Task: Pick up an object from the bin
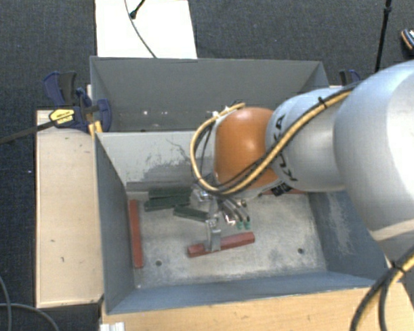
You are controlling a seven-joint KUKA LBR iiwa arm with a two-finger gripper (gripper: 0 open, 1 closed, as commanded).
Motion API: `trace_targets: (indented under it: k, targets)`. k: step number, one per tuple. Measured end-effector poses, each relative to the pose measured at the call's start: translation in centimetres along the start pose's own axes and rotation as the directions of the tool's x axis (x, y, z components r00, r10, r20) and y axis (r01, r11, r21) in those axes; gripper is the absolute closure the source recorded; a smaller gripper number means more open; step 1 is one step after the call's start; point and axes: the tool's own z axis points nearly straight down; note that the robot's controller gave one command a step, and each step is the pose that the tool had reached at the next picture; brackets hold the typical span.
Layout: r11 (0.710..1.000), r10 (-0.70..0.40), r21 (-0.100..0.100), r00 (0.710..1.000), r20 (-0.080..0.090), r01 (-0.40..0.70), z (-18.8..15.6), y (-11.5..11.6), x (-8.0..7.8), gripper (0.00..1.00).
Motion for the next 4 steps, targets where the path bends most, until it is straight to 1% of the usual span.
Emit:
trace_targets:
  k: [1, 2, 3, 4]
  targets:
    - [1.0, 0.009, -0.001, 1.0, -0.001, -0.009, -0.29, -0.15, -0.08, 1.0]
    - [1.0, 0.012, 0.0, 1.0, 0.001, -0.012, 0.0, -0.22, 0.01, 0.0]
    - [1.0, 0.014, -0.002, 1.0, 0.006, -0.014, -0.18, -0.14, -0.16, 1.0]
    - [1.0, 0.017, -0.001, 1.0, 0.003, -0.017, -0.04, -0.21, -0.09, 0.0]
